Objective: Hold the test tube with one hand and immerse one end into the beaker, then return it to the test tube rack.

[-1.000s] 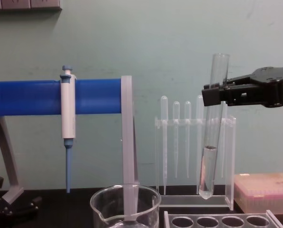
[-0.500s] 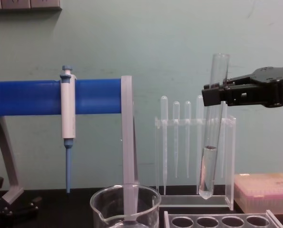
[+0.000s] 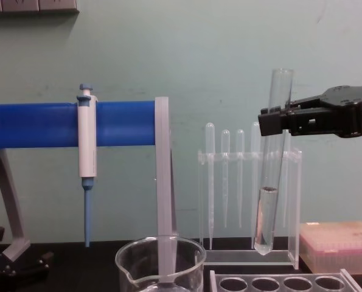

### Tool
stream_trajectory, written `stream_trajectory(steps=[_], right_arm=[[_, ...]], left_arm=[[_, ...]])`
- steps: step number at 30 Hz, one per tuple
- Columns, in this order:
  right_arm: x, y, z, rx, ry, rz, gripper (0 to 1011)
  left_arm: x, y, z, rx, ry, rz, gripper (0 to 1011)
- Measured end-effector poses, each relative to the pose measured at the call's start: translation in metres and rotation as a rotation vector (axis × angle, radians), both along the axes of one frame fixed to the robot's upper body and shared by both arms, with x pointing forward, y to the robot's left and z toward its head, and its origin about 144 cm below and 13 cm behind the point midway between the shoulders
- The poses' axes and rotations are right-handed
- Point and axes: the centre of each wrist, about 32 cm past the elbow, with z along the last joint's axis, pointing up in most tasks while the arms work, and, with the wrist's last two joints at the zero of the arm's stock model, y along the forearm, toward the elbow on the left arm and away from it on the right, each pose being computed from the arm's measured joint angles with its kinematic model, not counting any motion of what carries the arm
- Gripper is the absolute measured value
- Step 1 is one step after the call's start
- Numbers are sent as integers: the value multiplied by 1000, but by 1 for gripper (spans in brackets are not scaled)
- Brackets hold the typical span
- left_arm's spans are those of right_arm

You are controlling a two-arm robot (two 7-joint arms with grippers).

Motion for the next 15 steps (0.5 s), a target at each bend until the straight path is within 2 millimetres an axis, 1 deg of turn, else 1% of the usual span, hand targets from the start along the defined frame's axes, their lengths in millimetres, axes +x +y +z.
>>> stream_trajectory(steps=[15], right_arm=[[0,0,0,0,0,0,236]], left_arm=[[0,0,0,0,0,0,1000]])
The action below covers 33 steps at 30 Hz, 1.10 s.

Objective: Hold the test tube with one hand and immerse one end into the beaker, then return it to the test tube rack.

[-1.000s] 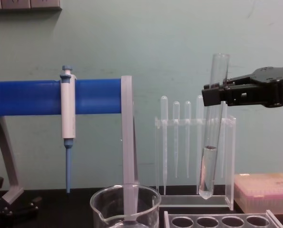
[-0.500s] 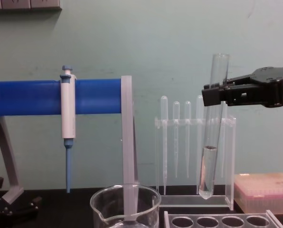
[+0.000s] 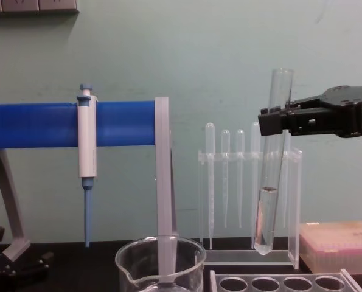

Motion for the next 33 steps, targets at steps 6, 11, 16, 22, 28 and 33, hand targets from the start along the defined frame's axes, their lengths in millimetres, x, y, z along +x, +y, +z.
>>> stream_trajectory(steps=[6,11,16,22,28,33], right_arm=[[0,0,0,0,0,0,236],[0,0,0,0,0,0,236],[0,0,0,0,0,0,236],[0,0,0,0,0,0,236],[0,0,0,0,0,0,236],[0,0,0,0,0,0,236]], left_arm=[[0,0,0,0,0,0,1000],[0,0,0,0,0,0,1000],[0,0,0,0,0,0,1000],[0,0,0,0,0,0,1000],[0,0,0,0,0,0,1000],[0,0,0,0,0,0,1000]])
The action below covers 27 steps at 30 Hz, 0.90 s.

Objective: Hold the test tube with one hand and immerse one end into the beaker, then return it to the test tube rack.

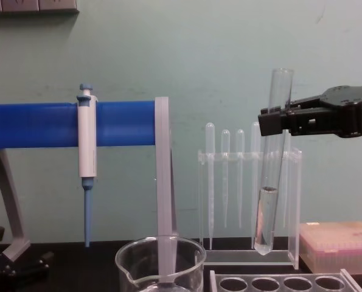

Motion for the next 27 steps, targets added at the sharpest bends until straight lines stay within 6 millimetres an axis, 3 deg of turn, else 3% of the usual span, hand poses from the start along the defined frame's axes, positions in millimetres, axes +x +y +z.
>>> stream_trajectory(steps=[27], right_arm=[[2,2,6,-5,-11,3,236]], left_arm=[[0,0,0,0,0,0,1000]])
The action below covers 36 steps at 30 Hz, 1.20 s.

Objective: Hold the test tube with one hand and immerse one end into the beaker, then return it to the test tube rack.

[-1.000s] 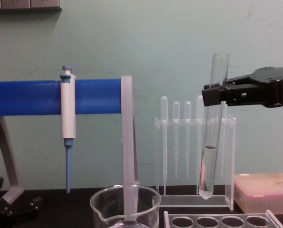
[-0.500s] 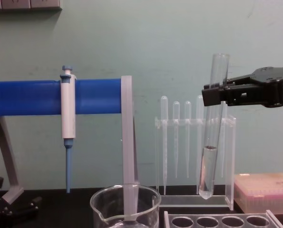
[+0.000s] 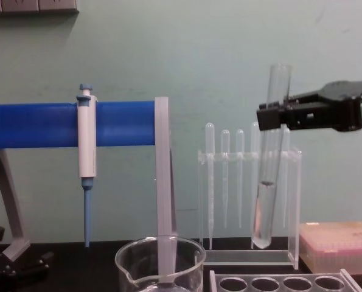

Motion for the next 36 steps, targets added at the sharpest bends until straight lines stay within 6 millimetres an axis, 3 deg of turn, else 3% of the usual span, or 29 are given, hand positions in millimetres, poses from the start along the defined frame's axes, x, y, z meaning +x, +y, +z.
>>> stream_trajectory(steps=[10,19,25,36], right_arm=[[9,20,16,2,-28,33,235],[19,53,19,27,-22,80,236],[29,76,2,20,4,90,236],[39,92,-38,-19,53,79,236]], left_arm=[[0,0,0,0,0,0,1000],[0,0,0,0,0,0,1000],[0,0,0,0,0,0,1000],[0,0,0,0,0,0,1000]])
